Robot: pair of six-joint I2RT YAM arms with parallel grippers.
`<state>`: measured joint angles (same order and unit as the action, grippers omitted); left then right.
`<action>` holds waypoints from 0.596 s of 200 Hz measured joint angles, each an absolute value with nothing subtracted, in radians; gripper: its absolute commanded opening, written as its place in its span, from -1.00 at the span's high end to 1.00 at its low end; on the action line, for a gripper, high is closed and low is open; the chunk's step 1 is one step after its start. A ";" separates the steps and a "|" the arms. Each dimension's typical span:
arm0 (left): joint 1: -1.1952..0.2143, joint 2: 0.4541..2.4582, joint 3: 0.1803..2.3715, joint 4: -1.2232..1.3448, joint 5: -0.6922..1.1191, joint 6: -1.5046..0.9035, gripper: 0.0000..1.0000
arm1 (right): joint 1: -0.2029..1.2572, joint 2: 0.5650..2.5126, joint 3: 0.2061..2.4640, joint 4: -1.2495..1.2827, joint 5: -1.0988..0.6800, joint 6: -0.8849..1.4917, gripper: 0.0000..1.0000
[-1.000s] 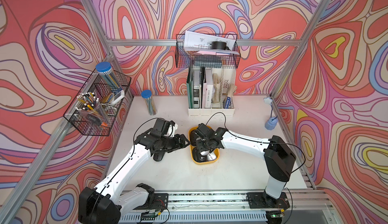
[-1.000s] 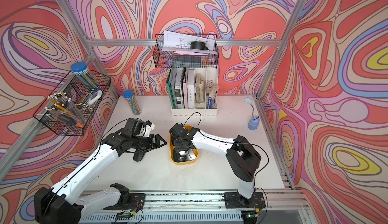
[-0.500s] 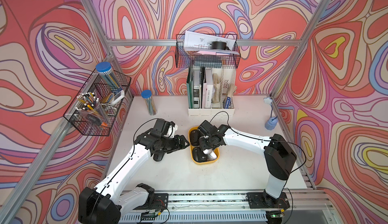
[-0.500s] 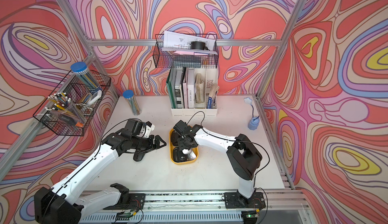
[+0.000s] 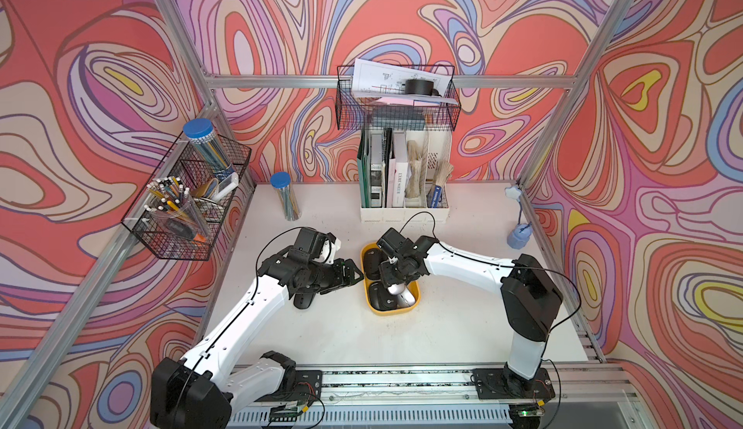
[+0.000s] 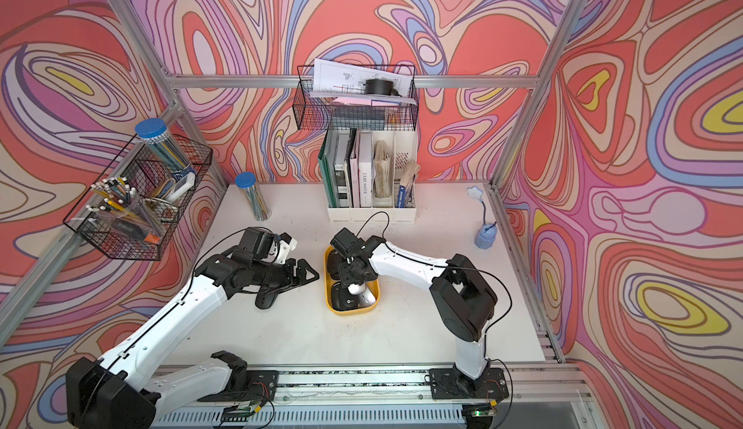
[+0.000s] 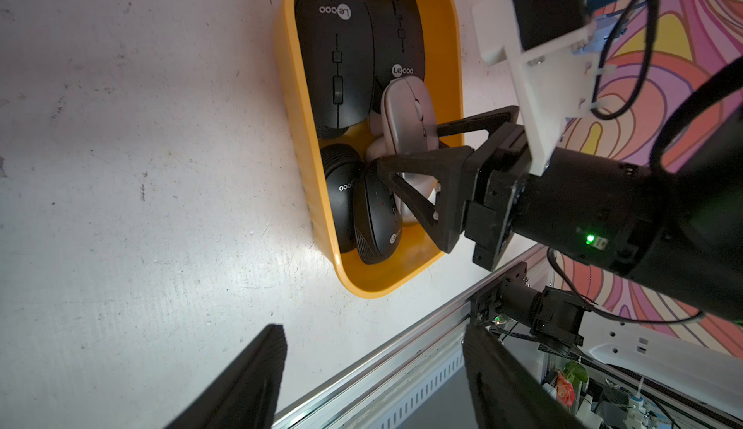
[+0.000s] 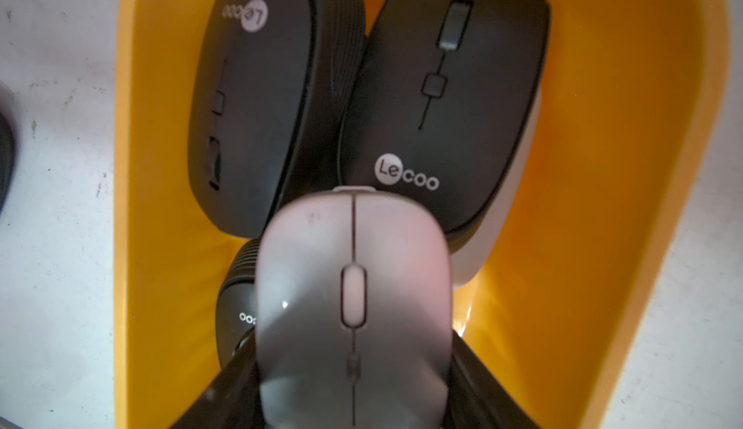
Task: Put the mouse in the storage box
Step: Place the mouse in the storage box.
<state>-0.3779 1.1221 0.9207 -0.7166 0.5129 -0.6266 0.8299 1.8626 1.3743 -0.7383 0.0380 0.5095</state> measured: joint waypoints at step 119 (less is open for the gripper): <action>-0.378 1.161 0.921 -0.712 0.511 -0.627 -0.53 | 0.826 1.888 1.394 -0.759 0.099 0.502 -0.43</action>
<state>-0.3779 1.1614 0.9207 -0.7120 0.5110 -0.6266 0.8261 1.8877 1.3945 -0.7589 0.0990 0.5022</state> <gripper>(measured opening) 0.761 0.706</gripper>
